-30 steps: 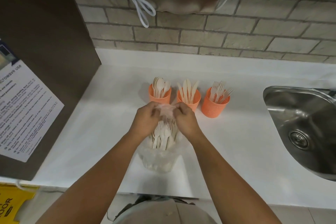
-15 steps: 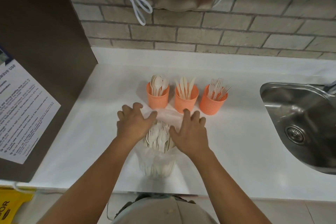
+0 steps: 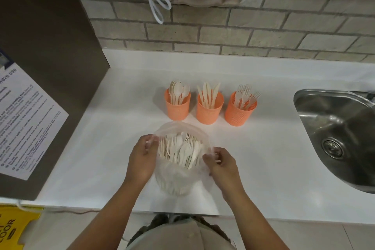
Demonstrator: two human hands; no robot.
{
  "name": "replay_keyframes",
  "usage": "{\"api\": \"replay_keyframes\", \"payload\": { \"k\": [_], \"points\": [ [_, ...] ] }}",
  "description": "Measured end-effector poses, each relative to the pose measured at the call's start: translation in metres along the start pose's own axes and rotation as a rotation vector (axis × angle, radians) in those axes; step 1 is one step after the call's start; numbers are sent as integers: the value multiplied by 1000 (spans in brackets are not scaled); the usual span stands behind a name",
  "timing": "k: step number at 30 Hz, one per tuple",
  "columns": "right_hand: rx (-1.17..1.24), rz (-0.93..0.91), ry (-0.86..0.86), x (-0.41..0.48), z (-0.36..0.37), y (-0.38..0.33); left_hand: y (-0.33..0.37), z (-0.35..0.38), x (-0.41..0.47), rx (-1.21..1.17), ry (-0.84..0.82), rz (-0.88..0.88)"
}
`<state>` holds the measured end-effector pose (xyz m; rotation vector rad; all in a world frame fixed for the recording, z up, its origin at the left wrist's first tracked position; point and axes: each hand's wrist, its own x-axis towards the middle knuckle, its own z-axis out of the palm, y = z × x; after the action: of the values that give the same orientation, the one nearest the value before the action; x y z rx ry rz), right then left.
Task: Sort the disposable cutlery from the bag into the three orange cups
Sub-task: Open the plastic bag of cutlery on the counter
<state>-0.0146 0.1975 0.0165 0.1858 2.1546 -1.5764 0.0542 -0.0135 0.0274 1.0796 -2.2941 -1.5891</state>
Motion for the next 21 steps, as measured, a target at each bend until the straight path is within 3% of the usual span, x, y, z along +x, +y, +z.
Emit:
{"api": "replay_keyframes", "payload": {
  "k": [2,3,5,8,11,15,18,21],
  "points": [
    [-529,-37,20,-7,-4,-4,1,-11,-9,347,-68,-44],
    [-609,15,-33,-9,-5,-9,6,-14,-15,466,-123,-116],
    [-444,171,-186,-14,-5,-20,15,-17,-24,499,-271,-232],
    [-112,216,-240,-17,0,-22,14,-16,-29,265,-332,-221],
    [284,194,-208,-20,-1,-10,9,-20,-30,-35,-218,-210],
    [804,252,-259,-24,1,12,3,-16,-42,-783,-230,-503],
    [964,360,-286,-18,11,22,-3,-7,-46,-1180,-209,-727],
    [1007,437,-298,-12,23,20,-2,3,-47,-1250,-229,-821]
  ]
}}
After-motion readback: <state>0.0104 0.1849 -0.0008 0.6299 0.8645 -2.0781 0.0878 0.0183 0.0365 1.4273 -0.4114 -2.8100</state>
